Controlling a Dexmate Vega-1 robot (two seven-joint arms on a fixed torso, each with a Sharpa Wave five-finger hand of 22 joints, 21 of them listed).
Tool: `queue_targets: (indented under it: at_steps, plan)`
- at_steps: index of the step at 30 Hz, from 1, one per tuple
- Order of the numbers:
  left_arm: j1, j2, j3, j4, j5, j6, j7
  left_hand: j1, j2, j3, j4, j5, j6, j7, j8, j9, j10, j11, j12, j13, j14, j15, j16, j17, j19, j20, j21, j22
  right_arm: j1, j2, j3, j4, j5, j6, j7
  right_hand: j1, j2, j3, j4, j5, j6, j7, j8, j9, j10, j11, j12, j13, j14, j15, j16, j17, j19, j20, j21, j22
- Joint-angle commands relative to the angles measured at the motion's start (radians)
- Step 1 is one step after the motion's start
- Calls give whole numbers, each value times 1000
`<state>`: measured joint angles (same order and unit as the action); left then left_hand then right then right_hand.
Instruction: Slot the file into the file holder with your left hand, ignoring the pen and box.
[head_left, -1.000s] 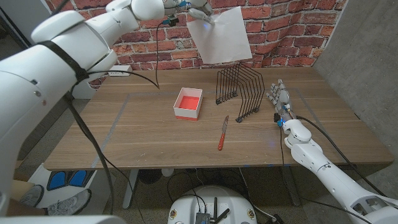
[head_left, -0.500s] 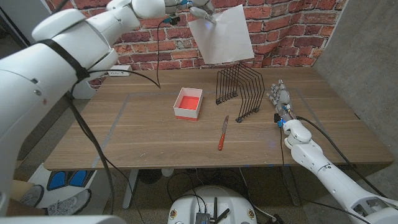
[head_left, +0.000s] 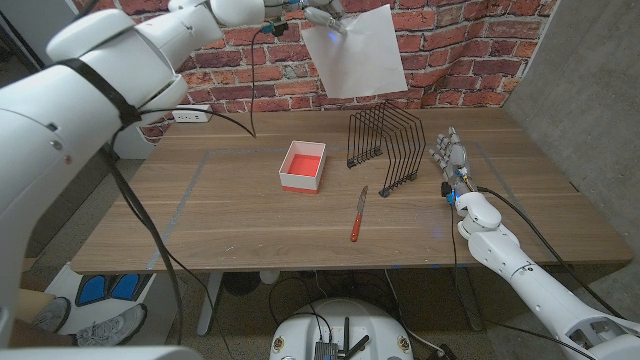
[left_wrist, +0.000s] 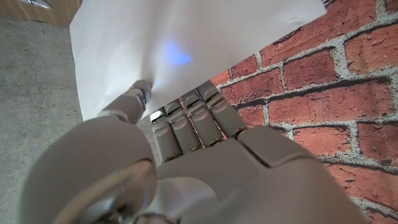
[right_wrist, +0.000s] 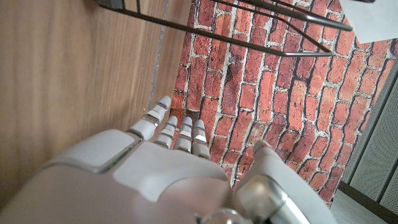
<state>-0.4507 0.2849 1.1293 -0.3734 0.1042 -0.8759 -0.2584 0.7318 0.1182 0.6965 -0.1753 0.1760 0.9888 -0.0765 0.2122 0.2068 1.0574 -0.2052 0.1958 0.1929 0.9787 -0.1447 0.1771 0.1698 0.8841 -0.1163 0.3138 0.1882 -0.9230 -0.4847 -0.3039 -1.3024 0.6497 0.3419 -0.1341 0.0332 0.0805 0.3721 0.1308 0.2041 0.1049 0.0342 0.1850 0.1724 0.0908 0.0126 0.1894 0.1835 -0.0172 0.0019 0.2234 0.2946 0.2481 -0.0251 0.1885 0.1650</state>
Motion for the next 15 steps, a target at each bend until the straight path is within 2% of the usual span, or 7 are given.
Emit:
queue_targets:
  at_steps: [1,15]
  plan:
    - [-7,-1,-3,2,-21,3,-23,2,5,-4,-4,-1,6,-5,4,5,-1,-2,2,4,-7,-89,2,4,-5,-56,-7,4,-4,0,1,-5,0,-3,-4,-9,42,-1,6,5,5,3,2,3,10,1,4,3,-4,-7,2,6,1,1,-1,3]
    - [4,-8,-39,2,-83,9,-117,3,3,-5,-4,-2,5,-6,4,5,-4,-2,1,4,-15,-86,0,4,-14,-56,-9,4,-2,2,0,-3,-1,-4,-6,-10,42,-1,8,5,5,4,2,3,10,1,3,3,-3,-7,3,6,2,1,0,3]
